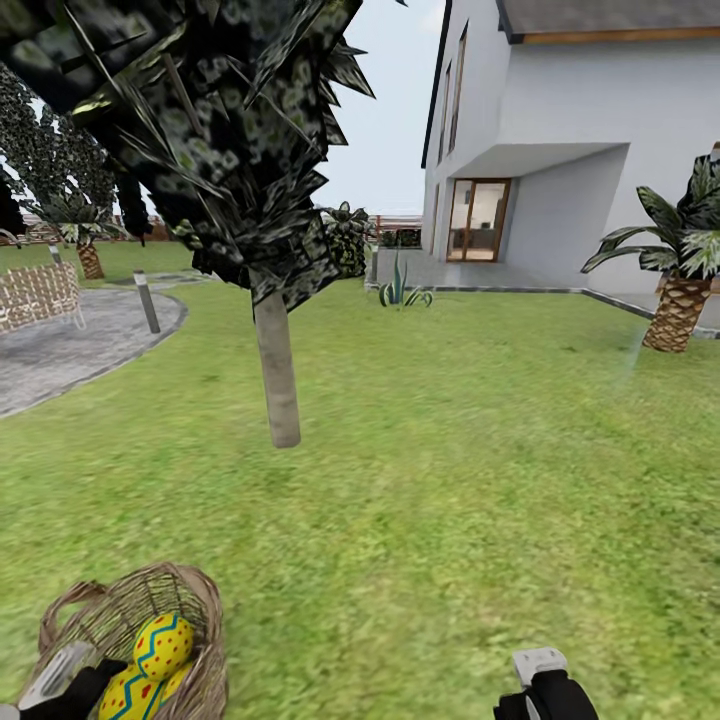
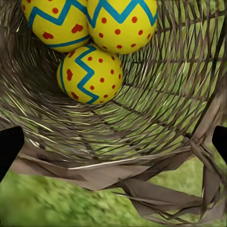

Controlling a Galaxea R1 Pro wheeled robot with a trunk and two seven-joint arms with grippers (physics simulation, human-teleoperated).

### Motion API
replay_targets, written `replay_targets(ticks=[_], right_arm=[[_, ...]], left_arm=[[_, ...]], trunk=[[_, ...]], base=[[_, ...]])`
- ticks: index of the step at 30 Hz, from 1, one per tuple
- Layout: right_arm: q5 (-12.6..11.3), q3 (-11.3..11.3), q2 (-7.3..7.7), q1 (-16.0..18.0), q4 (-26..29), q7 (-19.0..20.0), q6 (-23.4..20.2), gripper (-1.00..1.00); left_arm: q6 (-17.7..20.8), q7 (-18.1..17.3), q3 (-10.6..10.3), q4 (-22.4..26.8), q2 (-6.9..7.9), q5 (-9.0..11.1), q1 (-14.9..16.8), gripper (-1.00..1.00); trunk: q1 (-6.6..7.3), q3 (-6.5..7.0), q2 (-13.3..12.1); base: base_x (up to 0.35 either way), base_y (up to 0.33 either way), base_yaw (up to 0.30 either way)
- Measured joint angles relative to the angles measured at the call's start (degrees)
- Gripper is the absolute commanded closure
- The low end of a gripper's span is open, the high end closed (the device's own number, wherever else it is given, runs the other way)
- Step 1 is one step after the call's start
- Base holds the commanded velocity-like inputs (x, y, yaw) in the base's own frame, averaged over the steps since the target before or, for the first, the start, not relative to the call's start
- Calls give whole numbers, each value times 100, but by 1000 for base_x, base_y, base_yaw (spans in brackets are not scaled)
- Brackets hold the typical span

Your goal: Take the three Easter eggs out of the wicker basket on the lawn in the garden, then place them on the lawn next to a single tree (choose any tree) so that all three eggs are next to the same tree and none are left in the basket.

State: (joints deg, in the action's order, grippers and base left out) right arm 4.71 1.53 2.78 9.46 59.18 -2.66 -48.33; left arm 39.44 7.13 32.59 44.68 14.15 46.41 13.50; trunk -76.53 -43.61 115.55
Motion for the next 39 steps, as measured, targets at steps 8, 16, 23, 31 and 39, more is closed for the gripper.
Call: replay_targets(ticks=[8, 16, 23, 31, 39], right_arm=[[-2, 82, -2, 0, -7, 3, 66, -100], [-6, 116, -2, 0, -9, 3, 66, -100], [-4, 124, -2, 0, -20, 3, 66, -100], [-4, 107, -2, 0, -223, 5, 73, -100], [-4, 99, 1, 0, -229, 12, 67, -100]], left_arm=[[0, 0, 0, -1, 4, 0, 0, -100], [0, 7, 0, -3, 7, 0, 0, -100], [-9, 9, 0, -3, 16, 0, 0, -100], [4, 4, -1, 4, 151, -9, 0, -100], [116, 25, -621, 368, 434, -442, 1, -100]], trunk=[[176, 144, -321], [352, 287, -642], [505, 413, -923], [681, 557, -1243], [857, 700, -1564]], base=[[0, 0, 0], [0, 0, 0], [0, 0, 0], [0, 0, 0], [0, 0, 0]])
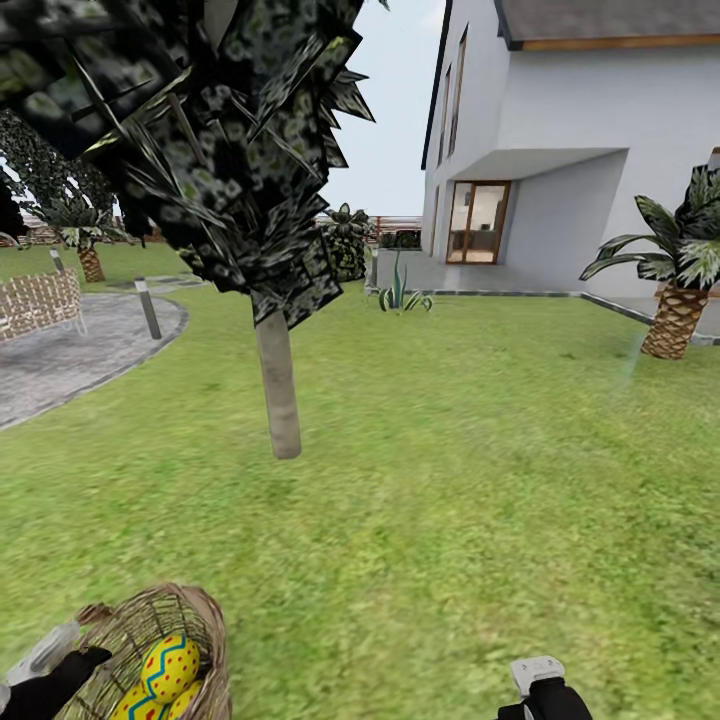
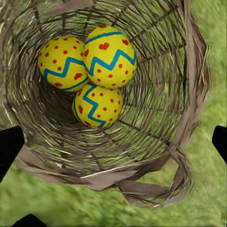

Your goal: Take the three Easter eggs out of the wicker basket on the lawn in the garden, then place them on the lawn next to a single tree (choose any tree) so that all three eggs are next to the same tree and none are left in the basket.

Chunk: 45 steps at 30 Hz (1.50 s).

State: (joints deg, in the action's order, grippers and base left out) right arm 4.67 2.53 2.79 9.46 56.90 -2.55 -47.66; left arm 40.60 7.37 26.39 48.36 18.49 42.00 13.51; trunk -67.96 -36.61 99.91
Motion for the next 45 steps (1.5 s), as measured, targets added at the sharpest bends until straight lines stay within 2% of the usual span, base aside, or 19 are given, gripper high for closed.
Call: replay_targets(ticks=[1, 2, 4, 7, 9, 10, 12, 14, 17, 22, 26, 31, 37, 45], right_arm=[[0, 0, -1, 0, 0, 0, 0, -100], [0, 0, 0, 0, 0, 0, 0, -100], [0, 0, 3, 0, 7, 0, -1, -100], [0, 0, 5, 0, 15, 0, -1, -100], [-2, 0, 5, 0, 16, 0, -1, -100], [-1, 4, 5, 0, 18, 0, -1, -100], [-2, 6, 4, 0, 18, 0, -1, -100], [-2, 8, 2, 0, 19, 0, -1, -100], [-4, 8, -2, 0, 18, 0, 0, -100], [-8, 9, -3, 0, 19, 0, 1, -100], [-8, 4, 3, 0, 50, 0, 0, -100], [-46, -22, 51, 0, 89, 0, -2, -100], [-60, -15, 42, 0, 94, 1, -1, -100], [-61, -24, 60, 0, 96, 1, -1, -100]], left_arm=[[15, -3, -104, 9, 16, -70, 0, -100], [45, -8, -354, 25, 45, -203, 0, -100], [80, 2, -579, 30, 66, -311, 0, -100], [467, 16, -974, 39, 80, -505, 0, -100], [733, 23, -1319, 47, 83, -786, 0, -100], [831, 19, -1470, 54, 80, -1036, 0, -100], [899, 7, -1550, 57, 74, -1264, 0, -100], [950, -3, -1598, 63, 70, -1430, 2, -100], [991, -6, -1628, 134, 84, -1529, 6, -100], [999, 8, -1631, 275, 101, -1555, 7, -100], [1042, 17, -1643, 632, 106, -1565, 9, -100], [1400, 19, -1655, 989, 104, -1572, 9, -100], [1461, 31, -1672, 987, 39, -1573, 9, -100], [1447, 52, -1667, 821, 68, -1587, 9, -100]], trunk=[[22, 18, -40], [44, 36, -80], [88, 72, -160], [154, 126, -281], [198, 162, -361], [220, 179, -401], [264, 215, -481], [308, 251, -562], [373, 305, -682], [483, 395, -883], [571, 467, -1043], [681, 557, -1244], [813, 664, -1484], [989, 808, -1805]], base=[[0, 0, 0], [0, 0, 0], [0, 0, 0], [0, 0, 0], [0, 0, 0], [0, 0, 0], [0, 0, 0], [0, 0, 0], [0, 0, 0], [0, 0, 0], [0, 0, 0], [0, 0, 0], [0, 0, 0], [0, 0, 0]])
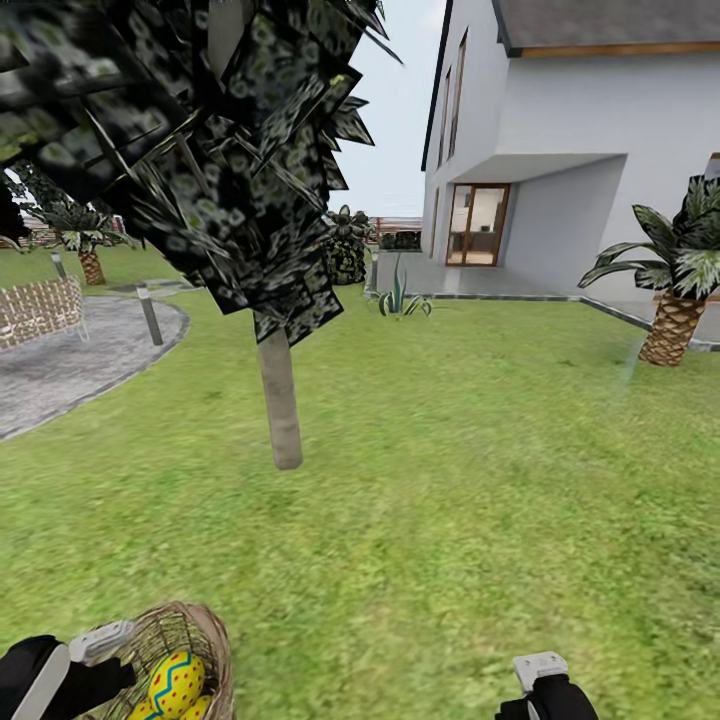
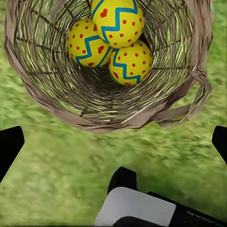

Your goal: Take the three Easter eggs out of the wicker basket on the lawn in the garden, then place them on the lawn next to a single tree (choose any tree) so that all three eggs are next to the same tree and none are left in the basket.

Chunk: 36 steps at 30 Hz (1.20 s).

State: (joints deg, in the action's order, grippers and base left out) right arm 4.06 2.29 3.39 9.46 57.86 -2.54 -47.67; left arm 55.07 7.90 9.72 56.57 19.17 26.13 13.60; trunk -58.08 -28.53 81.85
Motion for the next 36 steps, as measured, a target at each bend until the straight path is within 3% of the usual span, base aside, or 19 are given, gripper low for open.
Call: replay_targets(ticks=[20, 28, 34, 36], right_arm=[[-2, -2, -1, 0, 0, 0, 0, -100], [0, -4, 0, 0, 2, 1, -2, -100], [0, -4, -2, 0, -3, 1, -2, -100], [0, -1, -6, 0, -1, 1, -2, -100]], left_arm=[[-19, -7, 2, -87, 33, 5, 0, -100], [-70, -15, 1, -126, 54, -3, 0, -100], [-66, -51, -36, -171, 443, -1, 0, -100], [-67, -48, -130, -177, 451, 8, 0, -100]], trunk=[[45, 36, -82], [47, 37, -82], [47, 37, -81], [47, 37, -82]], base=[[0, -1, 0], [171, -185, 0], [226, -234, 0], [234, -227, 0]])
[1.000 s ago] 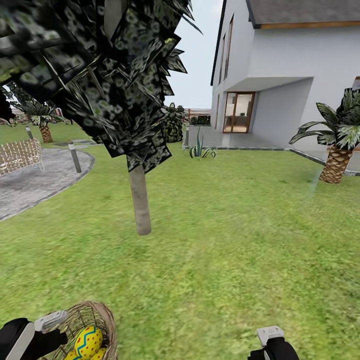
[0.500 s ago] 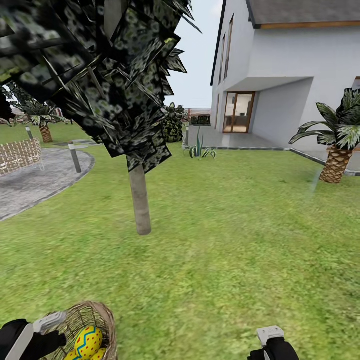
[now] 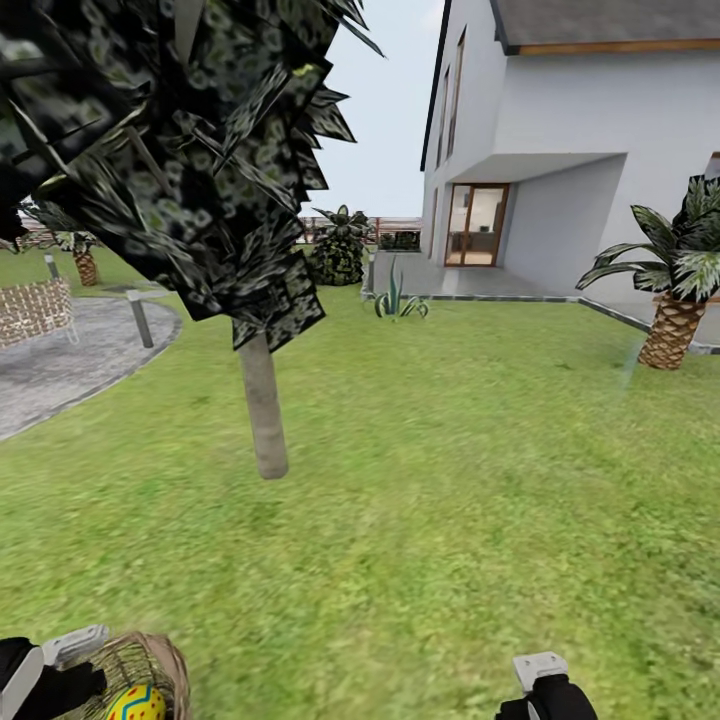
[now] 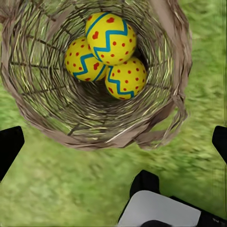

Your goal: Take the three Easter eggs out of the wicker basket on the lawn in the garden, then place them on the lawn next to a single tree (choose any tree) so that all three eggs are next to the same tree and none are left in the basket.

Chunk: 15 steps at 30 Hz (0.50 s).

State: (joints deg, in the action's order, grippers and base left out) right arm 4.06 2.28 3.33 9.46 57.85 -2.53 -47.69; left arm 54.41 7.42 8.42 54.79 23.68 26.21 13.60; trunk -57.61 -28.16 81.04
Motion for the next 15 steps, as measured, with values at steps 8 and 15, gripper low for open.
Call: replay_targets(ticks=[8, 15], right_arm=[[-2, -2, -3, 0, -7, -1, 2, -100], [-3, 8, -4, 0, -8, -2, 3, -100]], left_arm=[[-5, 6, -188, 5, 21, -4, 0, -100], [4, -3, -145, 0, 31, 6, 0, -100]], trunk=[[-2, 0, 0], [1, 0, 0]], base=[[154, -103, 0], [207, 49, 0]])
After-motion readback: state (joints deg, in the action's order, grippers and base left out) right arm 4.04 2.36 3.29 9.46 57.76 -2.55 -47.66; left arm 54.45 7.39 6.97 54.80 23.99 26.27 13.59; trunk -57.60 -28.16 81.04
